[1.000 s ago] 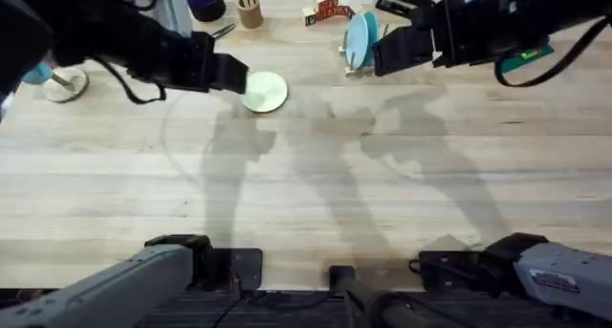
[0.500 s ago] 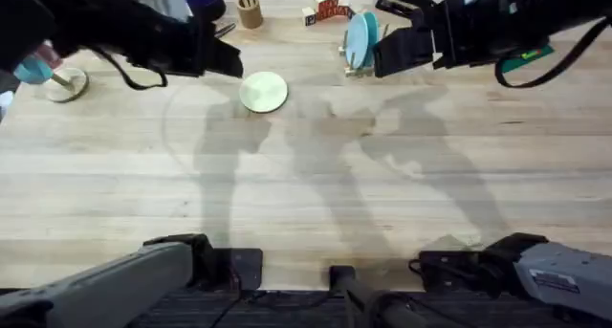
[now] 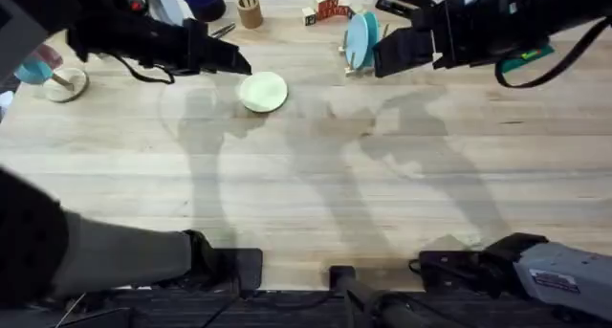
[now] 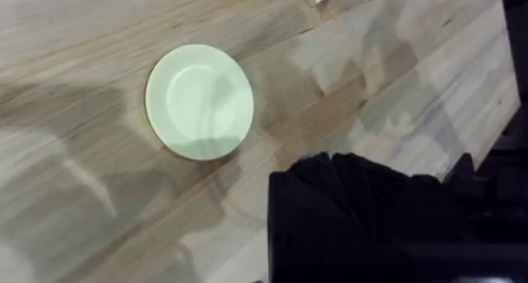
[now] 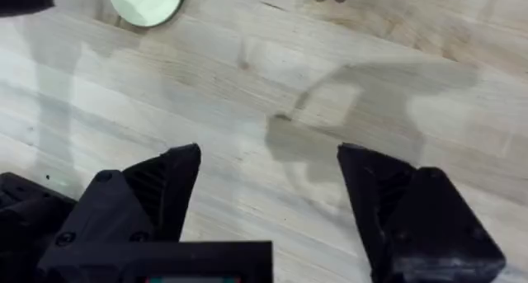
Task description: Pick up the plates from the table one by one and place each into a slot on the dish rack.
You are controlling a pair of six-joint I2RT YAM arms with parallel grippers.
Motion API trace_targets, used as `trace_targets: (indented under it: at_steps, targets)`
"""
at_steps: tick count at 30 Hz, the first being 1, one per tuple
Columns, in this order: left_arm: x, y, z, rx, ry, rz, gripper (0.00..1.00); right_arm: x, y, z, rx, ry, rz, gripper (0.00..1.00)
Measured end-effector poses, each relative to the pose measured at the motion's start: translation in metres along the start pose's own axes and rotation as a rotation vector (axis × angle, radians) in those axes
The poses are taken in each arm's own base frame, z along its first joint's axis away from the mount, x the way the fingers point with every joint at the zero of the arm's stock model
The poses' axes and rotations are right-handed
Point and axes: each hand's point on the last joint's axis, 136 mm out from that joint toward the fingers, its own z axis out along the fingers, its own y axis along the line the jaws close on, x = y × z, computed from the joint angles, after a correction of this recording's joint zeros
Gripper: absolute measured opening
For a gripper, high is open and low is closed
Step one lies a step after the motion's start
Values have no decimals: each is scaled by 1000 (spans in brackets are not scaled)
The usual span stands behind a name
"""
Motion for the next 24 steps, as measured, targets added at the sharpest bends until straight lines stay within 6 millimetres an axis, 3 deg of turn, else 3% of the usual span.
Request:
trace_targets:
  at_steps: [7, 14, 24]
  targets:
    - [-3, 27, 21, 40, -2, 14, 38, 0, 0, 0, 0, 0, 0, 996]
    - [-2, 56, 24, 43, -22, -25, 39, 0, 0, 0, 0, 0, 0, 996]
    - [-1, 74, 41, 90, -34, -40, 39, 0, 0, 0, 0, 0, 0, 996]
